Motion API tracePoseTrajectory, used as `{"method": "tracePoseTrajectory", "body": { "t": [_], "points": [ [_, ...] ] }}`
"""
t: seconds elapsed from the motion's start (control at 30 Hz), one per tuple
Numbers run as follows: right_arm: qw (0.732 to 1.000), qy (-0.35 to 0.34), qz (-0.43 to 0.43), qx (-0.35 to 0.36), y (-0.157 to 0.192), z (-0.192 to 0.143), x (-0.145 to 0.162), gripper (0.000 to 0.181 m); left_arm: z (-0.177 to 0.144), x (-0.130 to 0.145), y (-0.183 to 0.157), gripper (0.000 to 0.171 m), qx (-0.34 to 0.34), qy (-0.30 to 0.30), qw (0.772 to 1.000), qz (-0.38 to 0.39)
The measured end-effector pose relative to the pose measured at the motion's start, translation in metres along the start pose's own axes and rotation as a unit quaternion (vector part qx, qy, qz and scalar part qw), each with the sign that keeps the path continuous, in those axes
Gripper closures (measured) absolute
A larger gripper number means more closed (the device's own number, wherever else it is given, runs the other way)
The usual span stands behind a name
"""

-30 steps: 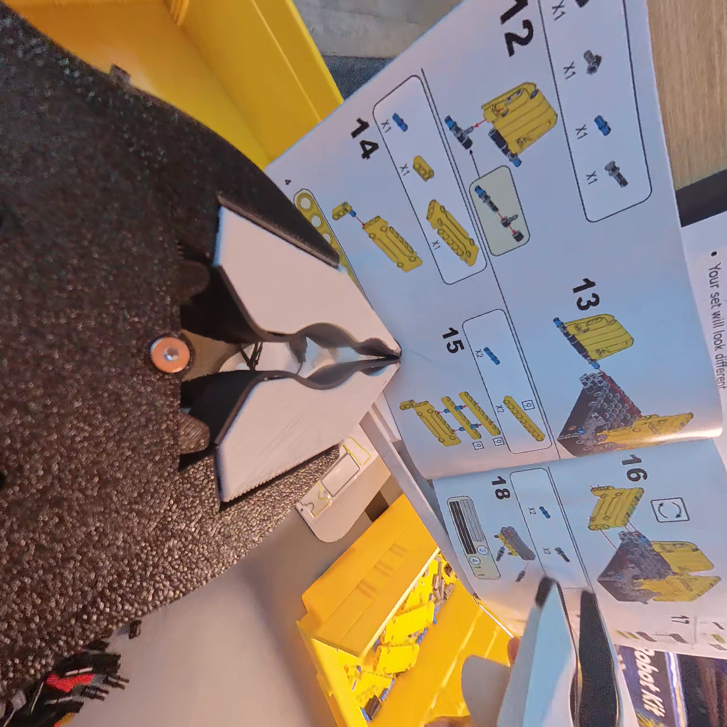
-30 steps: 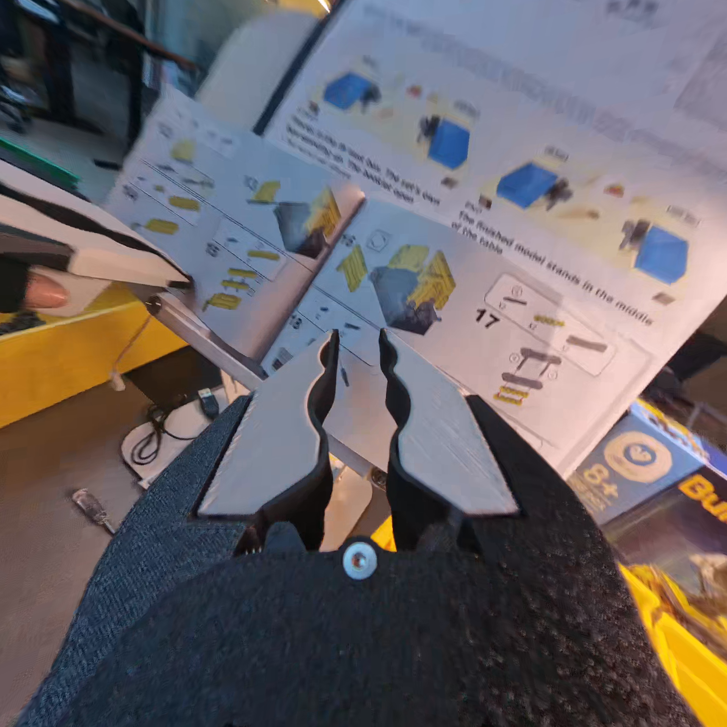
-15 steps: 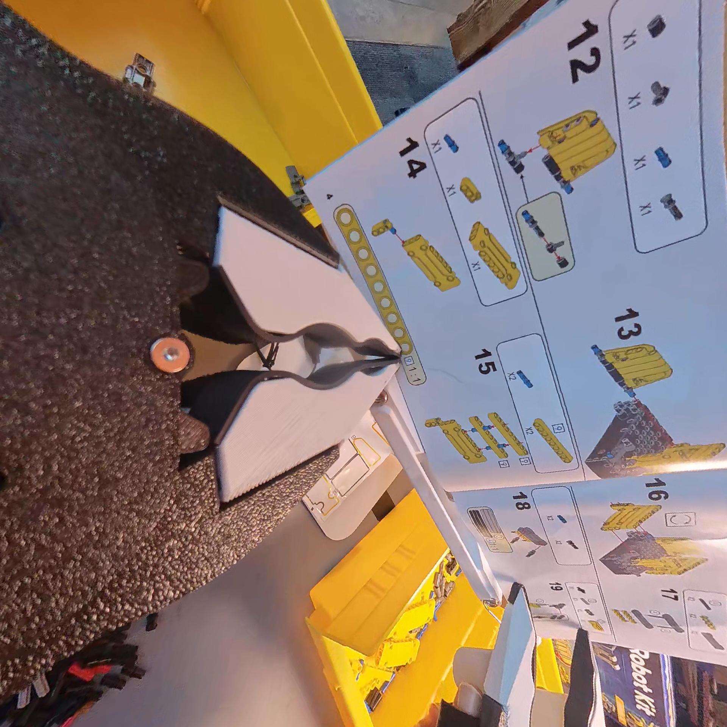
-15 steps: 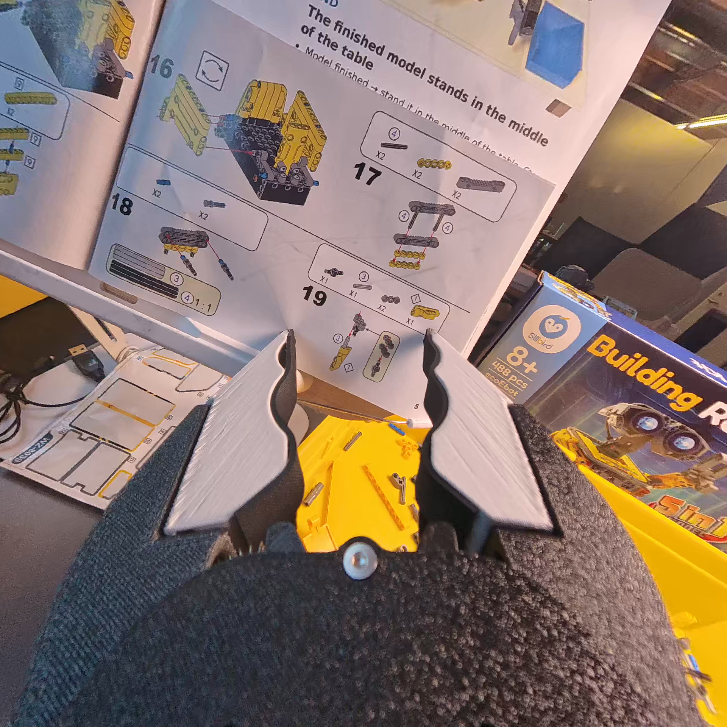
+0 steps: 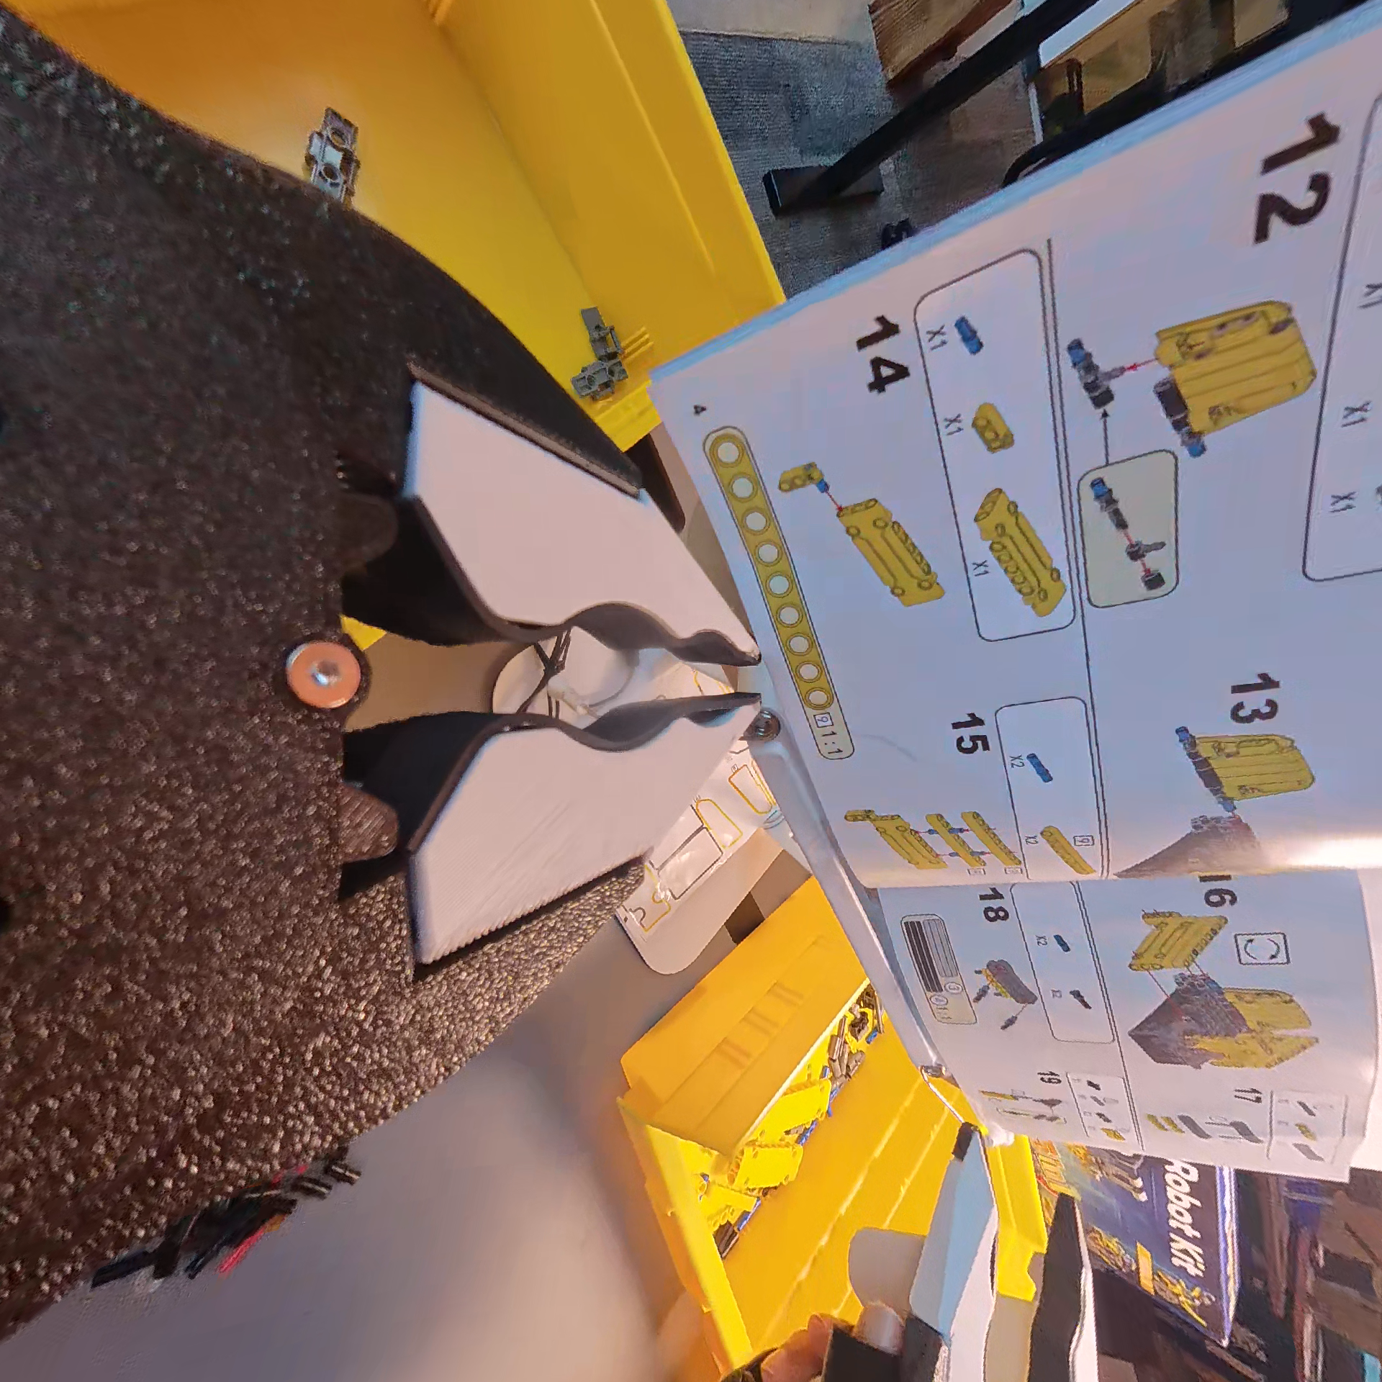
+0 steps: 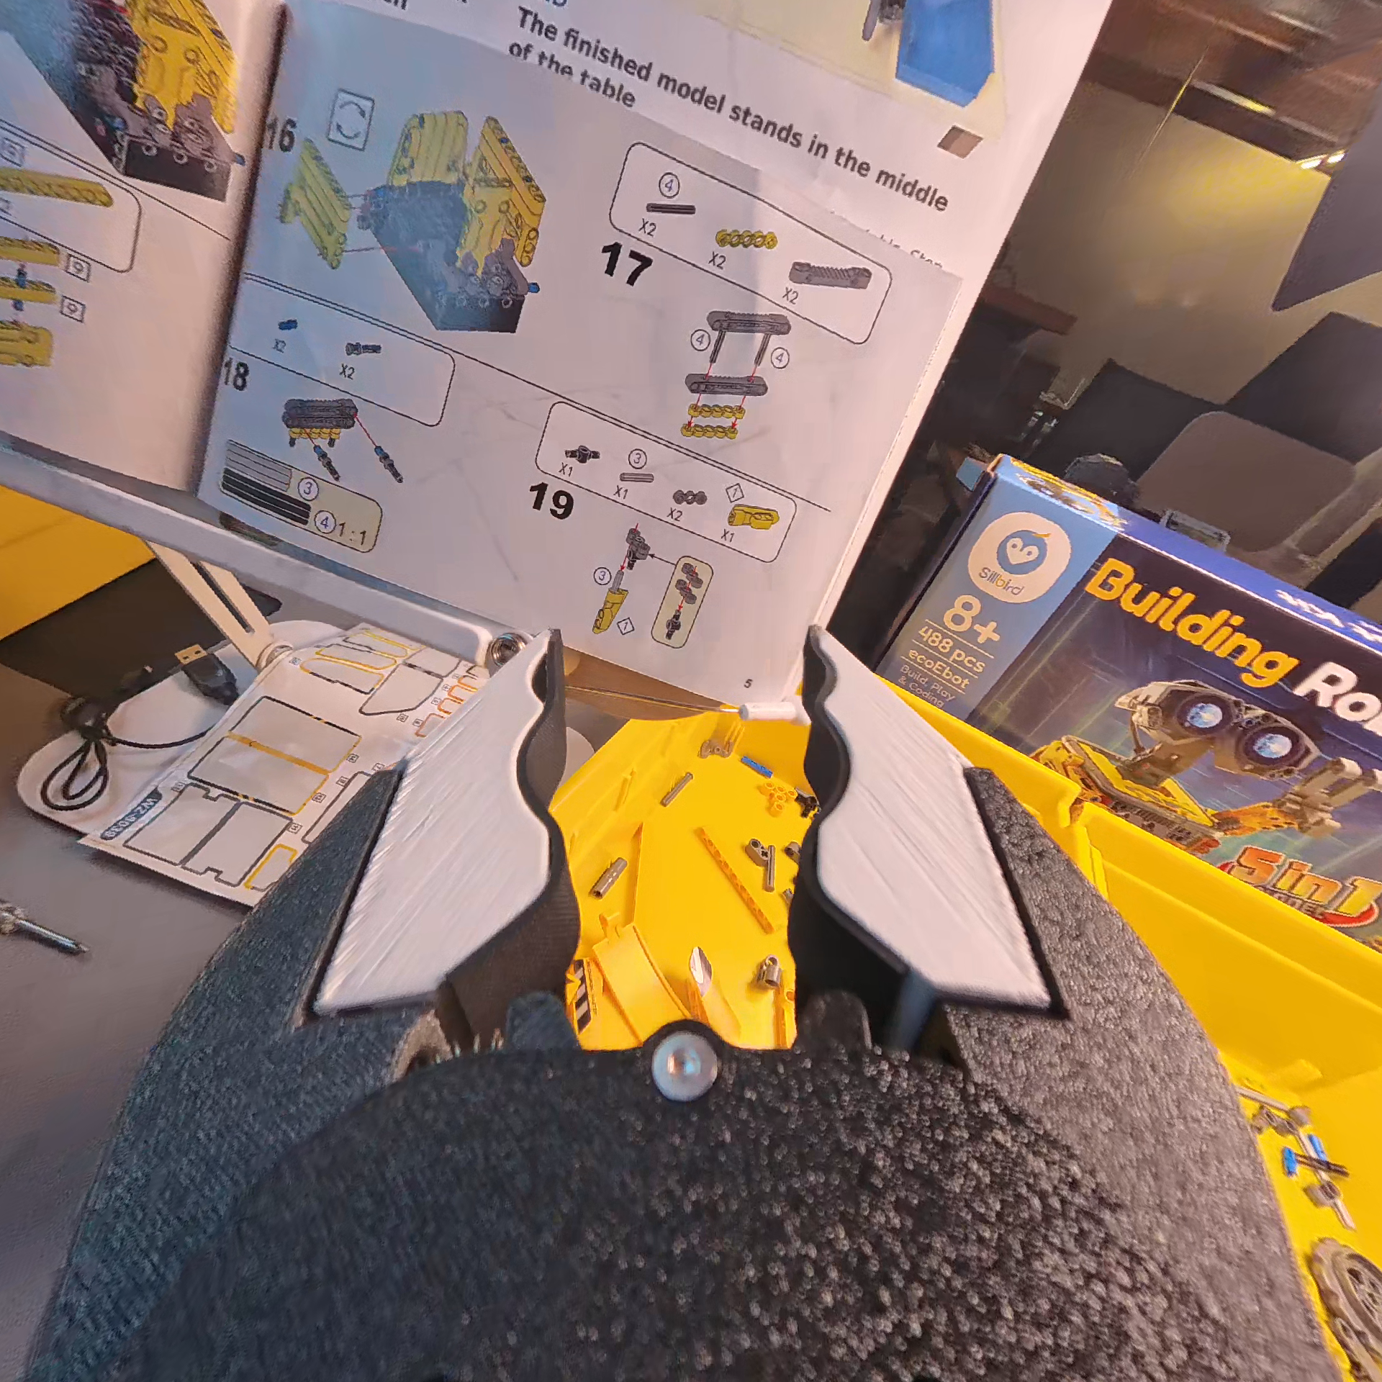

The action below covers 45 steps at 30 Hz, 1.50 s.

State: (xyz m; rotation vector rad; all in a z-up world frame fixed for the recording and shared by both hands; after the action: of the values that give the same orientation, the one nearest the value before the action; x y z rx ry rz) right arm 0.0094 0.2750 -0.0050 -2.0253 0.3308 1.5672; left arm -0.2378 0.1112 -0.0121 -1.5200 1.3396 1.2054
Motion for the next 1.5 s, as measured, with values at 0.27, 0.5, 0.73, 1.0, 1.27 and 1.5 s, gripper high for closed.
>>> {"method": "tracePoseTrajectory", "body": {
  "t": [0.27, 0.5, 0.73, 1.0, 1.27, 1.5],
  "points": [
    [0.999, -0.027, 0.037, -0.016, 0.004, -0.022, 0.009, 0.125, -0.014, -0.005, -0.011, 0.161, 0.053, -0.005, 0.993, -0.104],
    [0.986, -0.109, -0.062, -0.106, 0.057, -0.002, -0.042, 0.150, -0.010, -0.003, -0.015, 0.156, 0.112, -0.009, 0.959, -0.259],
    [0.994, -0.005, -0.112, -0.019, 0.096, 0.074, -0.052, 0.095, -0.021, -0.002, -0.033, 0.157, 0.097, -0.046, 0.961, -0.255],
    [0.992, -0.026, -0.118, -0.020, 0.100, 0.078, -0.046, 0.085, -0.012, -0.029, -0.048, 0.154, 0.043, -0.033, 0.995, -0.088],
    [0.991, -0.017, -0.124, -0.043, 0.097, 0.074, -0.045, 0.088, 0.024, 0.049, -0.031, 0.147, -0.130, 0.125, 0.956, 0.233],
    [0.992, -0.011, -0.118, -0.038, 0.097, 0.075, -0.045, 0.089, 0.003, 0.031, -0.007, 0.171, -0.231, 0.087, 0.858, 0.450]
  ]
}}
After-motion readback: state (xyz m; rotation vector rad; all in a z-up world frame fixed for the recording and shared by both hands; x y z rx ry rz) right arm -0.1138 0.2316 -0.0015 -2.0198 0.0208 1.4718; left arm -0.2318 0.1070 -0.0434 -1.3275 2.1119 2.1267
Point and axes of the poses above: each gripper's, where its closed fingertips meet, z out along the fingers, x out of its underside, y = z × x across the jaws, the point moved 6 cm from there along -z, back along the fingers, and after that the axes turned 12 degrees about -x, right-handed, at the moved point
